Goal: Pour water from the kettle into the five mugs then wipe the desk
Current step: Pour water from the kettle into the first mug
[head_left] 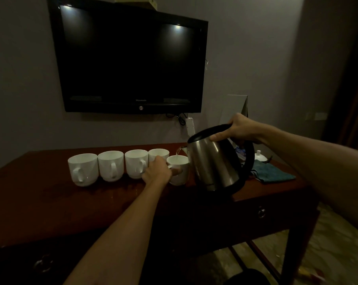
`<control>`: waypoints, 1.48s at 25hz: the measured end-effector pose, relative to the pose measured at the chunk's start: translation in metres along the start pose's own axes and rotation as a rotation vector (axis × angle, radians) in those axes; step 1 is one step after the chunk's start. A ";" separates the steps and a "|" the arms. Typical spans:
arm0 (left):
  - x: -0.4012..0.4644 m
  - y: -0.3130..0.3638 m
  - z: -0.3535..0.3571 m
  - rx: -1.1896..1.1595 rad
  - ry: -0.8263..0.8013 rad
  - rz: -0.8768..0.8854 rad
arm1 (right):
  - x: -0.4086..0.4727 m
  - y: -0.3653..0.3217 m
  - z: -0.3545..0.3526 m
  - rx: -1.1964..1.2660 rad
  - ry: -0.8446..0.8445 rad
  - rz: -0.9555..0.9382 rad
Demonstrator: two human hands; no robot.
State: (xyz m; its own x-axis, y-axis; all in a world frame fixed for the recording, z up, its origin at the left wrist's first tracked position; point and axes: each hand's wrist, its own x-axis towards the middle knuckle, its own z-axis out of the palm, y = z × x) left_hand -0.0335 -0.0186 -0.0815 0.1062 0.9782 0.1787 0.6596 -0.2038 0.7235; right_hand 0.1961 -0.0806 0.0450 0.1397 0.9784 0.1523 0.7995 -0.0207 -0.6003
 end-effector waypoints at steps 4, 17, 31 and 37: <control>0.001 0.000 0.000 0.004 -0.018 0.007 | 0.001 0.000 0.000 0.001 0.006 -0.001; 0.013 -0.008 0.007 -0.003 -0.004 -0.004 | 0.000 0.000 -0.001 0.001 -0.008 0.014; 0.016 -0.010 0.011 -0.007 0.017 0.001 | 0.001 -0.003 0.000 -0.008 0.001 -0.003; 0.015 -0.009 0.011 0.000 0.018 0.005 | 0.001 -0.001 0.000 -0.010 -0.003 0.001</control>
State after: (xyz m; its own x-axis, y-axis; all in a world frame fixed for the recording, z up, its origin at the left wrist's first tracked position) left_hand -0.0297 -0.0022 -0.0924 0.0960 0.9763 0.1939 0.6589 -0.2083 0.7228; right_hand 0.1951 -0.0795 0.0459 0.1386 0.9791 0.1489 0.8054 -0.0239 -0.5923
